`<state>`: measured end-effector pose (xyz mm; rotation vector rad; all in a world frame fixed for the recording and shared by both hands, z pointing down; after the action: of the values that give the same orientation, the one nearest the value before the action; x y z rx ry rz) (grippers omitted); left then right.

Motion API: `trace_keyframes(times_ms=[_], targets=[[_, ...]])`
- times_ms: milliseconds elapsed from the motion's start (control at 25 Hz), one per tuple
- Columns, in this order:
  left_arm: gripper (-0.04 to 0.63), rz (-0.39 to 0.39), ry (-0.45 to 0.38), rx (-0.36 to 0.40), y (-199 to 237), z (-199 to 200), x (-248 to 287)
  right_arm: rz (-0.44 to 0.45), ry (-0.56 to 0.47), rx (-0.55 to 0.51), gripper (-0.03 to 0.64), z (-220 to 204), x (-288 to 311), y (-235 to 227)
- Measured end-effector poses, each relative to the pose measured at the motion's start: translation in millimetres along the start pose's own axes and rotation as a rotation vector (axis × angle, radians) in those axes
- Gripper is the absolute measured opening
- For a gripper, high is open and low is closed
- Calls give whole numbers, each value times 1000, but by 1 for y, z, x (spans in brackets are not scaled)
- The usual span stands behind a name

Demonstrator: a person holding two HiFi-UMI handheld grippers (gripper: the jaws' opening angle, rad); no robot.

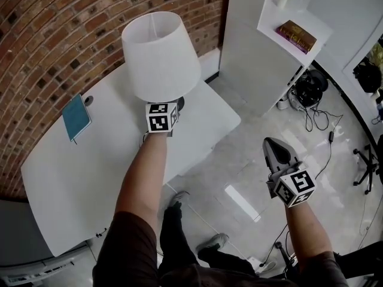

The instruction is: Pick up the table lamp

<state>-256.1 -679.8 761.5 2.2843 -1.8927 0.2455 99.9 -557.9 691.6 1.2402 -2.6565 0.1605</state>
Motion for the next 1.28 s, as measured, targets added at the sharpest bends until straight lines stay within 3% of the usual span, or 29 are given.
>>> trace_keyframes(times_ms=[280, 600, 920, 1280], targets=[[163, -61, 45, 39, -14, 16, 0, 6, 0, -4, -6, 4, 1, 0], [163, -168, -1, 63, -52, 80, 15, -40, -24, -17, -6, 39, -12, -15], [161, -364, -72, 119, -141, 175, 32, -145, -64, -8, -6, 90, -50, -50], [161, -576, -74, 150, -249, 285, 41, -306, -76, 1, -6, 158, -110, -95]])
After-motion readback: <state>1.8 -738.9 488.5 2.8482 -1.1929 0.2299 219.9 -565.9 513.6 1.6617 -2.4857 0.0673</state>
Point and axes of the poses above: the fingertips, and each gripper's own axes: x forward along the fingers, y to its left, z out of its top, the point moved 2 cm from there along -x, backward along the fingers, and after that the axes turned 9 degrees about -z, right-handed, at the moved point
